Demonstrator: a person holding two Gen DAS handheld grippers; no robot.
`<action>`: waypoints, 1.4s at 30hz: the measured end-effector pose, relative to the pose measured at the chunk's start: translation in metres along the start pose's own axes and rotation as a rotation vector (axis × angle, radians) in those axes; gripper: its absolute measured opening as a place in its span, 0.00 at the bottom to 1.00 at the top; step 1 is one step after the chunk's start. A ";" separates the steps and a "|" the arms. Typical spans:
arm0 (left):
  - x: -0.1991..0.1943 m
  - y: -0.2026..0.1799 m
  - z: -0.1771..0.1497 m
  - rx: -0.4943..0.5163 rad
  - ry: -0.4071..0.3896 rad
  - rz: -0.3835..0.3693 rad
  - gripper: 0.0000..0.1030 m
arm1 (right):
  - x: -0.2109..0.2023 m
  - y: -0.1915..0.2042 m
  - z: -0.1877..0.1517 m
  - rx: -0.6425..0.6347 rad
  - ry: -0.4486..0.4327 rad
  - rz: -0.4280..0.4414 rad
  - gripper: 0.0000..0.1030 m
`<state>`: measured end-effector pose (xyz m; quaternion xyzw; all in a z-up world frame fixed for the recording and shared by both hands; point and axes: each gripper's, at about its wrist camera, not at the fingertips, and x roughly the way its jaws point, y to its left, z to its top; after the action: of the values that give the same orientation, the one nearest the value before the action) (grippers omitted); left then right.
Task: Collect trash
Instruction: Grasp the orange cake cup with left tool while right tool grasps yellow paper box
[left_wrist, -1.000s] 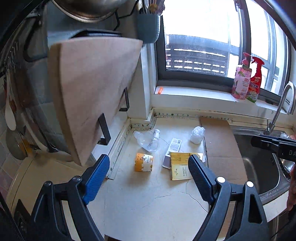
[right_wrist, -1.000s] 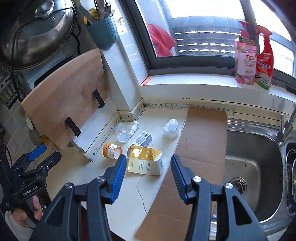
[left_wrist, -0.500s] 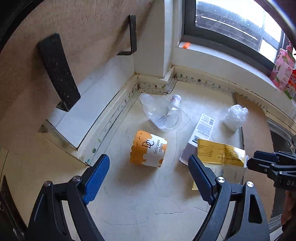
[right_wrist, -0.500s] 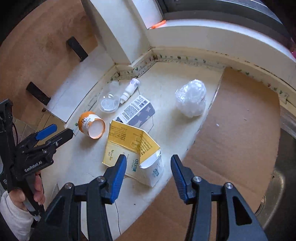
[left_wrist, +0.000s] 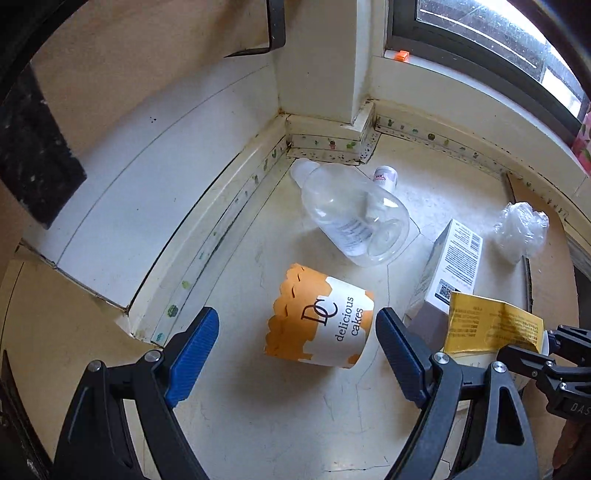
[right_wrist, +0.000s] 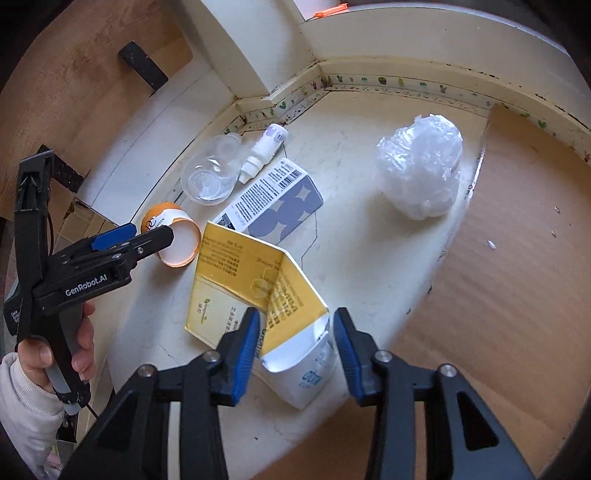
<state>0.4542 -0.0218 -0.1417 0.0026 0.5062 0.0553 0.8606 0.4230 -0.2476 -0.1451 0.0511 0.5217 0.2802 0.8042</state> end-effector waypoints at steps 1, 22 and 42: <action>0.004 0.000 0.001 -0.001 0.010 -0.003 0.83 | -0.001 -0.001 0.000 0.001 -0.007 0.007 0.33; -0.007 -0.010 -0.011 0.048 0.006 -0.074 0.49 | -0.012 0.010 -0.012 0.006 -0.068 0.014 0.31; -0.161 0.007 -0.097 0.171 -0.122 -0.235 0.49 | -0.107 0.088 -0.098 0.077 -0.253 -0.176 0.31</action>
<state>0.2913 -0.0358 -0.0487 0.0200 0.4527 -0.0895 0.8870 0.2708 -0.2484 -0.0699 0.0710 0.4292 0.1799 0.8823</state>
